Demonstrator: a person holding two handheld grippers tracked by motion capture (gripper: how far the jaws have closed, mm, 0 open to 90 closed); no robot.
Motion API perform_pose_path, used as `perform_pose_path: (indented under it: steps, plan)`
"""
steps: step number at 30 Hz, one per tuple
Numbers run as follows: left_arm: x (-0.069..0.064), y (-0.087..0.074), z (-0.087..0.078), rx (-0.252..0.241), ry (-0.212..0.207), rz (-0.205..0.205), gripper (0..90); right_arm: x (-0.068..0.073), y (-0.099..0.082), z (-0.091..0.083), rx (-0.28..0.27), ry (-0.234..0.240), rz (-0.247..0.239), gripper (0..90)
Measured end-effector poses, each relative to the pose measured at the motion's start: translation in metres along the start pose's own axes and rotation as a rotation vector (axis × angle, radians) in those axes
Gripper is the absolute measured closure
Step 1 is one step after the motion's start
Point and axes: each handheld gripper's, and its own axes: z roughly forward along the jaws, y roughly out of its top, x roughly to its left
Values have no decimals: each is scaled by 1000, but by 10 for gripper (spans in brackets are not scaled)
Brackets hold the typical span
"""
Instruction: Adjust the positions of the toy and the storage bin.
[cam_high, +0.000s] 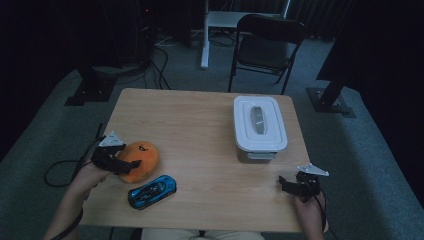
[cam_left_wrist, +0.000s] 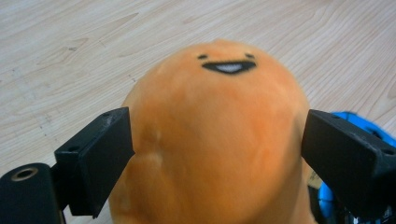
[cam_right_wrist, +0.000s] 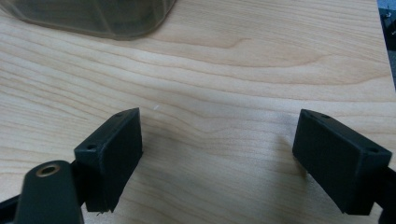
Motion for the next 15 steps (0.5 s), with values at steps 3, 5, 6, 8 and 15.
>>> perform_pose_path:
  steps: [3, 5, 6, 8, 15]
  plan:
    - [-1, 7, -1, -12, 0, -26, 41, 0, 0, 0, 5, 7, -5, 133]
    - [0, 12, -2, -32, 7, -49, 21, 0, 0, 1, 6, 7, -4, 127]
    - [0, 15, -3, -37, 1, -54, 21, 0, 1, 1, 7, 6, -6, 124]
    - [-1, 22, -1, -41, -2, -61, 21, 0, 1, 1, 8, 8, -8, 123]
    - [-21, 48, 15, -82, -33, -17, 23, -3, 5, 0, -6, 10, 5, 125]
